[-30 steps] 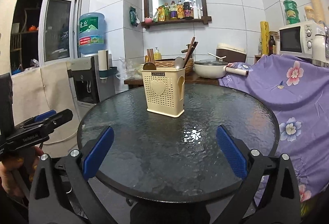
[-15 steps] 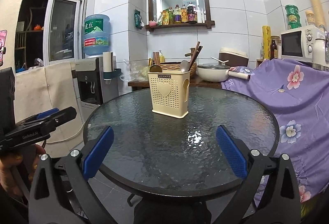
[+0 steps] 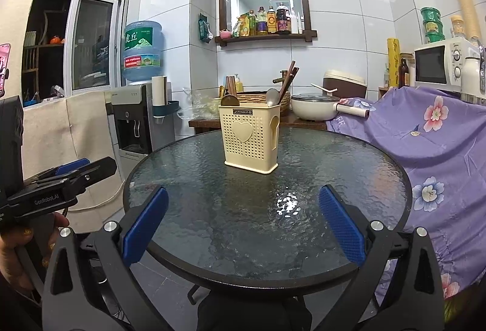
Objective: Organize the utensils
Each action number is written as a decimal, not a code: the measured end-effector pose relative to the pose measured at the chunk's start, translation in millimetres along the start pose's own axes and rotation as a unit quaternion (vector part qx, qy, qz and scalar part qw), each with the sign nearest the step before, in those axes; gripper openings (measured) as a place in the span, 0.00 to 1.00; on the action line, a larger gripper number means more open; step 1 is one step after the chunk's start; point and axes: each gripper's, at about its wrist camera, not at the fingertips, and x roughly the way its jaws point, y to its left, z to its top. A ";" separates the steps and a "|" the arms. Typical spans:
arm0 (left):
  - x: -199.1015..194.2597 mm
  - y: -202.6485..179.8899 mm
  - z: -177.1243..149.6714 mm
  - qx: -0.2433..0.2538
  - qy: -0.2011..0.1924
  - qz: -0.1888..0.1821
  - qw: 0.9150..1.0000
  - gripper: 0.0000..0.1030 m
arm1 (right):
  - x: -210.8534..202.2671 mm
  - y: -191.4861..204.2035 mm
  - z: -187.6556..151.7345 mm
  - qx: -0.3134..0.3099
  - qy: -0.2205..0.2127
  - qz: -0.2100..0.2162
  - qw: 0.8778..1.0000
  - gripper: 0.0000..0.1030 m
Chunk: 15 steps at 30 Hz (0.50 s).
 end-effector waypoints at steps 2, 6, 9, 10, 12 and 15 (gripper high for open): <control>0.6 -1.0 -0.7 -0.001 0.001 -0.002 1.000 0.94 | -0.2 -0.2 -0.4 0.001 0.000 0.000 1.000 0.95; 2.2 -2.0 -0.5 0.000 0.006 -0.006 1.000 0.94 | -1.0 -1.3 -1.0 0.002 0.000 -0.001 1.000 0.95; 1.8 -3.3 0.0 0.001 0.004 -0.005 1.000 0.94 | -0.7 -1.7 -1.1 0.002 -0.001 -0.001 1.000 0.95; 1.2 -4.4 -0.4 0.001 0.004 -0.005 1.000 0.94 | -0.7 -1.9 -1.1 0.002 0.000 -0.001 1.000 0.95; 0.9 -5.4 -0.7 0.003 0.004 -0.004 1.000 0.94 | -0.1 -2.1 -1.4 0.002 0.002 -0.001 1.000 0.95; -0.4 -6.3 0.0 0.005 0.003 -0.004 1.000 0.94 | 1.8 -0.8 -0.1 0.000 0.004 -0.004 1.000 0.95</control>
